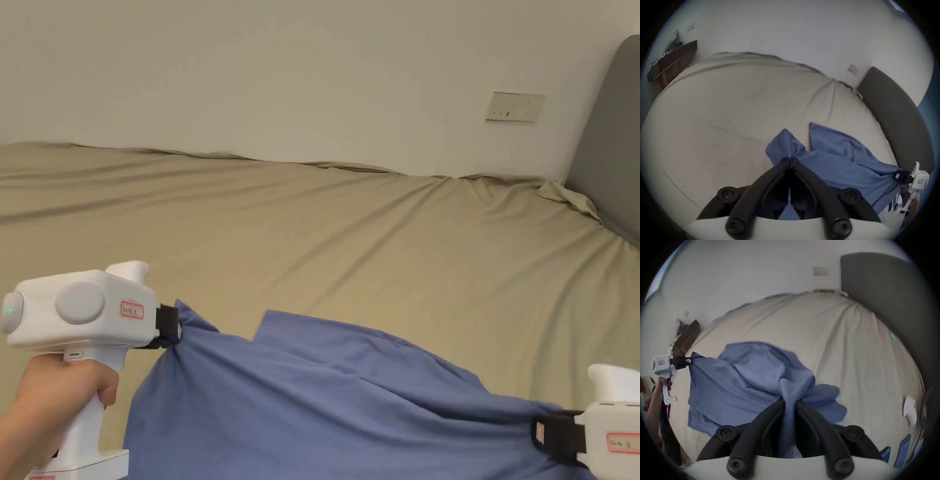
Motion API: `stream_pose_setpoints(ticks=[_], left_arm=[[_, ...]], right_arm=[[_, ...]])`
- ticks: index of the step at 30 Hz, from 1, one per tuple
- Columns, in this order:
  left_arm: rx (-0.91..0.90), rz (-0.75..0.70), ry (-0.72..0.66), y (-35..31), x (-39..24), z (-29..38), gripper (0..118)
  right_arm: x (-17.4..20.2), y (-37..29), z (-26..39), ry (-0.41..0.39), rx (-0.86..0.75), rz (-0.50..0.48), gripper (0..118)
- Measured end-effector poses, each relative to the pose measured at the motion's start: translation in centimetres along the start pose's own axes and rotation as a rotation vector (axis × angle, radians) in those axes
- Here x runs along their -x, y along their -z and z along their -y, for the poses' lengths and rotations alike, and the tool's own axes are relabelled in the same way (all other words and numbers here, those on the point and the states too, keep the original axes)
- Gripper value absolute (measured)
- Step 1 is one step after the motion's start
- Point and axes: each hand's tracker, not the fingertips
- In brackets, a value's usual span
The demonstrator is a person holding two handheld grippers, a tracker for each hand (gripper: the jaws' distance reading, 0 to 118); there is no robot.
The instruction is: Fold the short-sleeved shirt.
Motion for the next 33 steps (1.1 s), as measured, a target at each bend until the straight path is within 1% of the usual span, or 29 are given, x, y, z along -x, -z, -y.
stream_pose_setpoints(ticks=[3,7,11,14,15,16,19,24,27,29,33], left_arm=[[-0.119,-0.013,0.027,-4.2,-0.5,-1.3,0],[-0.218,0.015,0.025,-9.9,-0.8,-4.5,0],[-0.3,-0.032,0.119,-14.6,-2.0,-8.0,0],[-0.363,-0.047,0.132,-17.6,-2.9,-10.5,0],[-0.395,-0.064,0.147,-18.6,-3.3,-11.3,0],[-0.396,-0.068,0.154,-19.2,-3.6,-12.0,0],[-0.435,-0.094,0.18,-21.2,-4.3,-14.2,0],[-0.494,-0.13,0.185,-23.1,-4.7,-17.4,0],[-0.518,-0.15,0.165,-23.5,-4.5,-19.1,0],[-0.532,-0.155,0.155,-23.7,-4.4,-19.9,0],[-0.538,-0.187,0.134,-23.4,-4.1,-21.2,0]], right_arm=[[1.2,-2.1,-1.9,-0.042,-0.094,-0.01,6],[3.0,-5.0,-5.7,-0.065,-0.191,-0.05,6],[4.9,-7.4,-10.2,-0.109,-0.271,-0.054,6],[6.1,-8.9,-13.7,-0.169,-0.338,-0.041,6],[6.4,-9.3,-14.9,-0.17,-0.351,-0.039,6],[6.6,-9.7,-15.8,-0.172,-0.373,-0.043,6],[7.5,-10.8,-19.0,-0.215,-0.429,-0.04,6],[7.9,-11.9,-23.9,-0.199,-0.512,-0.049,6],[8.4,-12.2,-26.0,-0.209,-0.545,-0.053,6],[8.8,-12.4,-26.9,-0.217,-0.575,-0.056,6],[9.6,-12.2,-28.4,-0.206,-0.6,-0.066,6]])
